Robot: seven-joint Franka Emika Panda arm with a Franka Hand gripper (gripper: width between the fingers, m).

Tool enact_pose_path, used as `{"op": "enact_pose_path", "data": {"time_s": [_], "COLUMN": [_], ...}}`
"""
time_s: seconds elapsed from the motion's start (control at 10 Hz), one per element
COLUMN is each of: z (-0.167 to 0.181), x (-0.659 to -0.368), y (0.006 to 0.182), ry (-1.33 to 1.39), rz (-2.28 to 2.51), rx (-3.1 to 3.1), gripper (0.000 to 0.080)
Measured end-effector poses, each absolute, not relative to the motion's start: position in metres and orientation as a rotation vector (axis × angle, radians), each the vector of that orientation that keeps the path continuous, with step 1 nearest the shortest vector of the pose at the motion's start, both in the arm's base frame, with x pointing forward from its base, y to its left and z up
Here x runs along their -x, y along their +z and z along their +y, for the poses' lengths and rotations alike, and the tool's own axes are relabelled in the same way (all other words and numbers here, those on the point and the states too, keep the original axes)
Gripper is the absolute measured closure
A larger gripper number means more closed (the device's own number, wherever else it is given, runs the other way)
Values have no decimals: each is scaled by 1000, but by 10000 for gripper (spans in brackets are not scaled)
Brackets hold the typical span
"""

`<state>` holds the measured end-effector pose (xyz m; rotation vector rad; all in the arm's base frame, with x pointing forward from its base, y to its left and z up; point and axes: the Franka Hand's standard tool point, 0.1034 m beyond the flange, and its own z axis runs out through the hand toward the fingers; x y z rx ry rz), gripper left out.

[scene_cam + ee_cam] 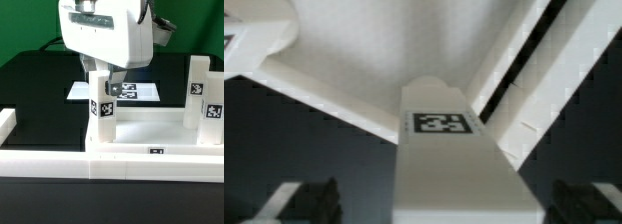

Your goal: Assemble desk

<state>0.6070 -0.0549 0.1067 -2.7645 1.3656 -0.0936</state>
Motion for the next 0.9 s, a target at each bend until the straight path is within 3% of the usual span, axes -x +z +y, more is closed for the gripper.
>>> {"op": "enact_pose_path", "data": {"time_s": [0.9], "z": [-53], "x": [-608], "y": [107], "ry": [-119], "rz": [280], "rx": [3101], "gripper": [150]}}
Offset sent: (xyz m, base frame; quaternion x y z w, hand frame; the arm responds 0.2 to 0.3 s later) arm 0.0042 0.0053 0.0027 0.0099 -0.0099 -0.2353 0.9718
